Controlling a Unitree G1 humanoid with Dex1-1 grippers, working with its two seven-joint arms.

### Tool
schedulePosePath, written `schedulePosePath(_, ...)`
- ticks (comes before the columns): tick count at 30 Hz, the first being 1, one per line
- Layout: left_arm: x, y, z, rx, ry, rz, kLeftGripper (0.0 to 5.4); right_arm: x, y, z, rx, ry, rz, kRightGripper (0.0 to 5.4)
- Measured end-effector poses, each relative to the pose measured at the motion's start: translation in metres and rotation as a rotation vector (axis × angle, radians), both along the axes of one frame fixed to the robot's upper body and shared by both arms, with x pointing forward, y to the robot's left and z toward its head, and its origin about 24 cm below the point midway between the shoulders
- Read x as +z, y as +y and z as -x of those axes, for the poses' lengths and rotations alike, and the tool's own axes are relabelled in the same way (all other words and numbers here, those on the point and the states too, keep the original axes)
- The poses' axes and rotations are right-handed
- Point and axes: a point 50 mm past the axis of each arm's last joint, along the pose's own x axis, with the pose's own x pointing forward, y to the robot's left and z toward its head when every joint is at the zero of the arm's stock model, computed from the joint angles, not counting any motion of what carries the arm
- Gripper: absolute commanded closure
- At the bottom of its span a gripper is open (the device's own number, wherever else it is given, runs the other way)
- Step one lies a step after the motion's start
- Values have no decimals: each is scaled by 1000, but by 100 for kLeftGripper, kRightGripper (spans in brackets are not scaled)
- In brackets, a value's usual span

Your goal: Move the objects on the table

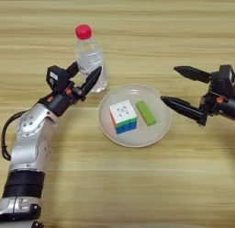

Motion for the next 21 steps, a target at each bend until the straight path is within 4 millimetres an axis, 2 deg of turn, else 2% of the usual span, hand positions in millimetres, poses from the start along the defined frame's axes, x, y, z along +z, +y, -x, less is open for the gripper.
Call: schedulePosePath(21, -12, 9, -3, 70, 53, -37, 251, 0, -3, 1, -6, 5, -19, 0)
